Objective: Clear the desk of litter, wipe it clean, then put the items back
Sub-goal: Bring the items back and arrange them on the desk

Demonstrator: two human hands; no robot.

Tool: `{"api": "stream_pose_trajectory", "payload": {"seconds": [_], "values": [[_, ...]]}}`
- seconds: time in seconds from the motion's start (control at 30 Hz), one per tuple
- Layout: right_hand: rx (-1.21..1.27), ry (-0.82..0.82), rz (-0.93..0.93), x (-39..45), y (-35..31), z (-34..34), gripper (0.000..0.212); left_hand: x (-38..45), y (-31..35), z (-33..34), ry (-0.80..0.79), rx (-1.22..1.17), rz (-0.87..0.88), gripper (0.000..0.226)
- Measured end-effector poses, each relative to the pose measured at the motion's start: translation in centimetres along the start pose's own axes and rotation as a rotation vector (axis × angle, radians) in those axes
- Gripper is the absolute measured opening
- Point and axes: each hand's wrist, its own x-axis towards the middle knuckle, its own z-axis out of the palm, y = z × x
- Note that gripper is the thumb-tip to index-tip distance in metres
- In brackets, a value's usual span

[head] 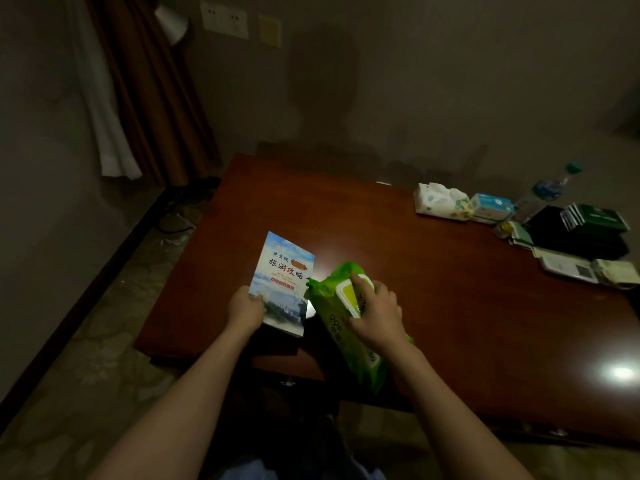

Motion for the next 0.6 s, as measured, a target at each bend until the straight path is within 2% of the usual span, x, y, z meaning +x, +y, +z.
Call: {"api": "stream_pose_trajectory", "payload": {"seconds": [0.13, 0.27, 0.43, 0.53, 0.6], "values": [[-0.006, -0.014, 0.000, 2.1, 0.8, -0.4, 0.081, 1.8, 0.9, 1.0, -0.016, 0.057, -0.007, 0.019], [-0.013, -0.031, -0.018, 4.4, 1.9, -1.1, 0.080, 3.2, 1.2, 1.3, -0.040, 0.211, -0.058, 0.017], [-0.023, -0.062, -0.072, 8.3, 3.3, -2.5, 0.079, 5.4, 4.0, 1.7, -0.145, 0.424, -0.128, 0.030], [-0.047, -0.094, -0.137, 11.1, 3.6, -3.7, 0.078, 7.1, 7.5, 2.8, -0.131, 0.451, -0.012, 0.045], [-0.057, -0.100, -0.170, 12.9, 3.9, -4.4, 0.077, 8.1, 10.5, 3.9, -0.229, 0.344, 0.093, 0.056]]}}
